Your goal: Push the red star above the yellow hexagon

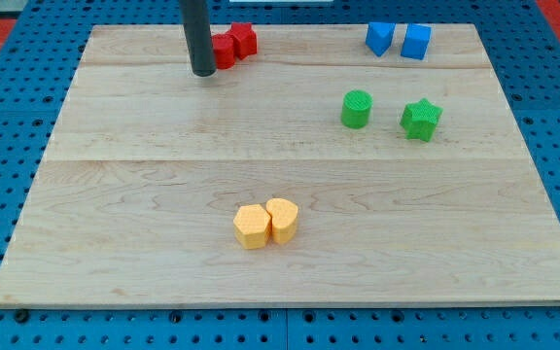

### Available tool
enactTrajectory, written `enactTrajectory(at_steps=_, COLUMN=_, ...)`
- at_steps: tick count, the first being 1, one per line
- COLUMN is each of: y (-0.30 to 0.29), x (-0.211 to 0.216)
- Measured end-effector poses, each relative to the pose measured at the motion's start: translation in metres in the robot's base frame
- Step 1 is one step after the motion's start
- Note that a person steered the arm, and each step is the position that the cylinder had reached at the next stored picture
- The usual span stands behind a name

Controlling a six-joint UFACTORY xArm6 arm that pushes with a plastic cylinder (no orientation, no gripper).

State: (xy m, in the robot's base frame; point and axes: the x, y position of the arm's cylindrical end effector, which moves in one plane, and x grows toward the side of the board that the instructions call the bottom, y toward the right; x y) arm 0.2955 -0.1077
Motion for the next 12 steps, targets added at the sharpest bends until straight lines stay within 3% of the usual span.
enactTrajectory(at_steps=1, y=-0.032, x=-0.008)
enactTrajectory(at_steps=2, y=-0.063, x=-0.056)
enactTrajectory(at_steps=3, y=-0.019, x=-0.103)
enactTrajectory(at_steps=7, y=0.023, x=-0.1)
enactTrajectory(at_steps=10, y=0.114, x=-0.064)
enactTrajectory(at_steps=11, y=0.119, x=-0.049)
enactTrajectory(at_steps=12, y=0.167, x=-0.03)
